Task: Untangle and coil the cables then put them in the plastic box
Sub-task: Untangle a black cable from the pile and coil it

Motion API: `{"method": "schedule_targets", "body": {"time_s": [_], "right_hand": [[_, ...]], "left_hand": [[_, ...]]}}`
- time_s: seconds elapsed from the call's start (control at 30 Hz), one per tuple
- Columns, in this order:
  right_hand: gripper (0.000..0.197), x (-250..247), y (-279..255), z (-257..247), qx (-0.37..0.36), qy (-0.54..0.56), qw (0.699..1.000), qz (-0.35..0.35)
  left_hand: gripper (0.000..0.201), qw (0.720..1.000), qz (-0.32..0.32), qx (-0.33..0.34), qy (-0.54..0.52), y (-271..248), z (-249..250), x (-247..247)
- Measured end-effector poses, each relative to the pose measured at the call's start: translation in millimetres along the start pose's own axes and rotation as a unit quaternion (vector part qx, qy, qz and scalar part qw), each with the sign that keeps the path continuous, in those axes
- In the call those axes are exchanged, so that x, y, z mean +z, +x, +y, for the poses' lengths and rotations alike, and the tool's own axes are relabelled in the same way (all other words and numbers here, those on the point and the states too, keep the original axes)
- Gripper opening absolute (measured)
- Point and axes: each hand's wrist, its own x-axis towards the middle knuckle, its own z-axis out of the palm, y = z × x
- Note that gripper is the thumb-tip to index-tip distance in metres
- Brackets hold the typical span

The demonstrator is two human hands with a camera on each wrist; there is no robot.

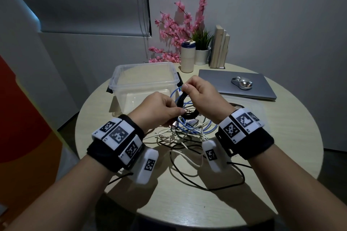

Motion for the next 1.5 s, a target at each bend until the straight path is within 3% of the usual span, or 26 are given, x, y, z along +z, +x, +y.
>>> {"method": "schedule_targets", "body": {"time_s": [0.2, 0.3, 0.4, 0.47, 0.6, 0.77, 0.93, 1.03, 1.13, 1.27, 1.33, 1.4, 1.5], "right_hand": [[0.012, -1.9, -0.7, -4.4, 0.035, 0.144, 0.987, -0.06], [0.014, -6.2, 0.0, -4.7, 0.01, 0.169, 0.984, -0.052], [0.013, -7.8, 1.6, -0.2, 0.01, 0.176, 0.983, -0.046], [0.015, -7.4, 1.7, 2.7, 0.01, 0.154, 0.987, -0.043], [0.025, -6.1, 2.3, 7.5, -0.01, 0.028, 1.0, 0.0], [0.033, -4.4, 3.2, 11.2, -0.058, -0.05, 0.995, 0.068], [0.034, -11.8, 3.6, 12.1, -0.095, -0.084, 0.991, 0.05], [0.034, -10.2, 4.0, 8.7, -0.096, -0.088, 0.99, 0.053], [0.032, -10.3, 5.3, 7.1, -0.046, -0.013, 0.997, 0.052], [0.028, -9.7, 3.9, 10.0, 0.02, 0.094, 0.995, 0.041], [0.031, -8.4, 3.6, 9.8, 0.03, 0.114, 0.992, 0.04], [0.036, -7.5, 3.4, 8.1, 0.046, 0.152, 0.987, 0.03], [0.041, -4.3, 2.3, 0.6, 0.073, 0.219, 0.973, 0.004]], "left_hand": [[0.029, 0.998, 0.029, 0.002, -0.05, 2.4, -6.7, 1.8], [0.032, 0.993, -0.021, 0.032, -0.108, -2.2, -7.1, 0.0], [0.022, 0.987, -0.071, 0.058, -0.135, -6.8, -4.9, -4.9], [0.015, 0.983, -0.087, 0.068, -0.147, -7.9, -4.5, -8.2], [0.024, 0.981, -0.1, 0.081, -0.143, -9.5, -6.6, -11.5], [0.023, 0.978, -0.123, 0.082, -0.146, -12.0, -2.1, -16.7], [0.028, 0.98, -0.139, 0.09, -0.109, -16.7, 3.5, -36.3], [0.027, 0.975, -0.139, 0.08, -0.153, -18.5, 5.3, -34.6], [0.023, 0.982, -0.117, 0.088, -0.118, -14.1, 1.6, -29.8], [0.016, 0.99, -0.059, 0.109, 0.069, -4.3, -4.2, -34.0], [0.019, 0.981, -0.01, 0.131, 0.141, -1.8, -5.0, -33.4], [0.019, 0.957, 0.084, 0.19, 0.203, 0.0, -5.8, -30.0], [0.01, 0.931, 0.17, 0.243, 0.213, -0.5, -7.8, -19.5]]}}
